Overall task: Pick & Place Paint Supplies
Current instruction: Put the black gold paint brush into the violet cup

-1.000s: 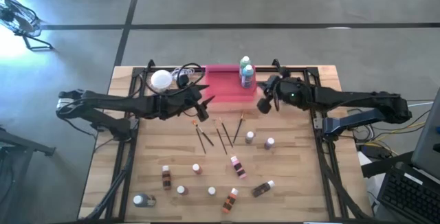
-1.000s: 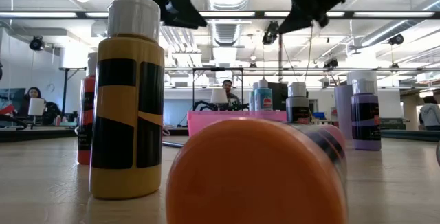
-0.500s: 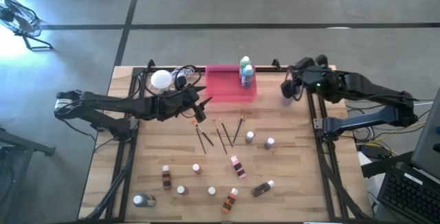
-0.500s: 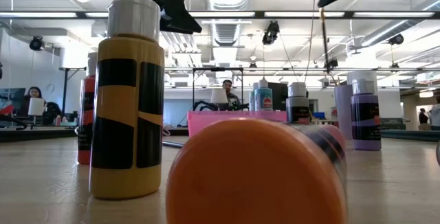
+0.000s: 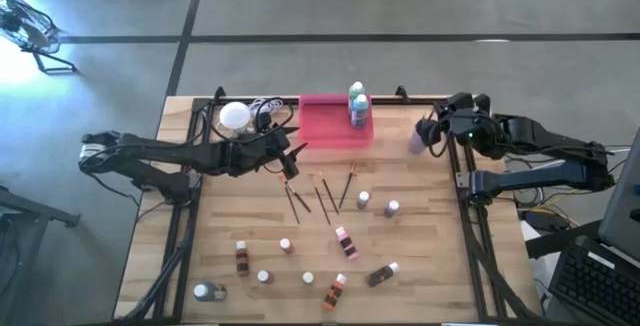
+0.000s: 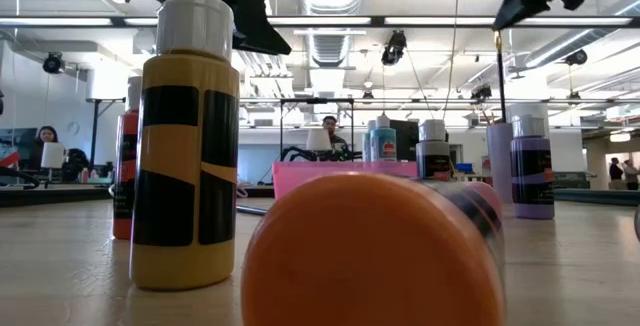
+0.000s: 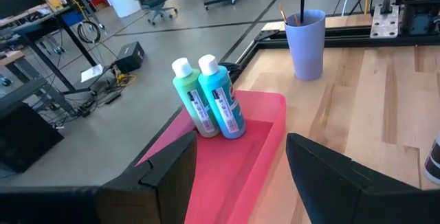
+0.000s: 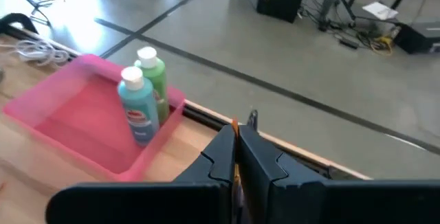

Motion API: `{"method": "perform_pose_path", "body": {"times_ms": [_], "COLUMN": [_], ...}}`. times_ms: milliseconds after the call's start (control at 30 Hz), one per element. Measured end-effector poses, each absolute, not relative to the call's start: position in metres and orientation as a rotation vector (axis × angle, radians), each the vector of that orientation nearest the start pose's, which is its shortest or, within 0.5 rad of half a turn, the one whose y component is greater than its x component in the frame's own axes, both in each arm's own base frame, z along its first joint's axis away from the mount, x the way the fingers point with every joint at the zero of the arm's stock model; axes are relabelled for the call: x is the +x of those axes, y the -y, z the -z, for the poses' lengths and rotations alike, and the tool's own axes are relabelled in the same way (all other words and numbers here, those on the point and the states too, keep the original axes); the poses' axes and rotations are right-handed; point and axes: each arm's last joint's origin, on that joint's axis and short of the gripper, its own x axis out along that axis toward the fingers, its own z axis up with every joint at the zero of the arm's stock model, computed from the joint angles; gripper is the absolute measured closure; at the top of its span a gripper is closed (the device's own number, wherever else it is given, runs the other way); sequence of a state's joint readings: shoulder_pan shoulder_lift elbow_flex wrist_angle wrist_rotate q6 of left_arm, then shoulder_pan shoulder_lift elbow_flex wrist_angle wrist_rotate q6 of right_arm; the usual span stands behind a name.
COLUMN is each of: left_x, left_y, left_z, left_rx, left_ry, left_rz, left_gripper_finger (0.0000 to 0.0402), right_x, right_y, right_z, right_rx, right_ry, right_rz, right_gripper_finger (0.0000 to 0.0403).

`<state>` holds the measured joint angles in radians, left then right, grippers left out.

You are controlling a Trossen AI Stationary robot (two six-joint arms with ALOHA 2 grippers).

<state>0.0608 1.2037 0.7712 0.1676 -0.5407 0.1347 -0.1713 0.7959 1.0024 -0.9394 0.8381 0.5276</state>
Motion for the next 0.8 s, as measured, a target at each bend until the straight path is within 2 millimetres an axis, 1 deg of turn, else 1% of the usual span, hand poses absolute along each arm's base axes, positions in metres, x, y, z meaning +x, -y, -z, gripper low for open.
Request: {"method": "perform_pose_path", "body": {"times_ms": [233, 467, 567, 800], "left_x": [0.261, 0.261, 0.261, 0.261], "left_y": [-0.031, -0.031, -0.031, -0.031], "left_z": [-0.277, -0.277, -0.277, -0.277], "left_rx": [0.197, 0.197, 0.197, 0.198], "left_ry": [-0.303, -0.303, -0.303, -0.303], "left_rz": [-0.579, -0.579, -0.579, -0.579], "left_gripper_finger": [0.0172, 0.0172, 0.0172, 0.0172], "right_x": [0.121, 0.125, 0.126, 0.124], "right_y": [0.046, 0.056, 0.06, 0.07], "right_z": [-0.318, -0.297, -0.287, -0.273], "right_rx": [0.252, 0.275, 0.301, 0.361], "right_ry": [-0.471, -0.486, -0.491, -0.517], "right_rz": [1.167, 1.233, 1.236, 1.249], "right_gripper_finger": [0.0394, 0.0394, 0.0394, 0.0394]}}
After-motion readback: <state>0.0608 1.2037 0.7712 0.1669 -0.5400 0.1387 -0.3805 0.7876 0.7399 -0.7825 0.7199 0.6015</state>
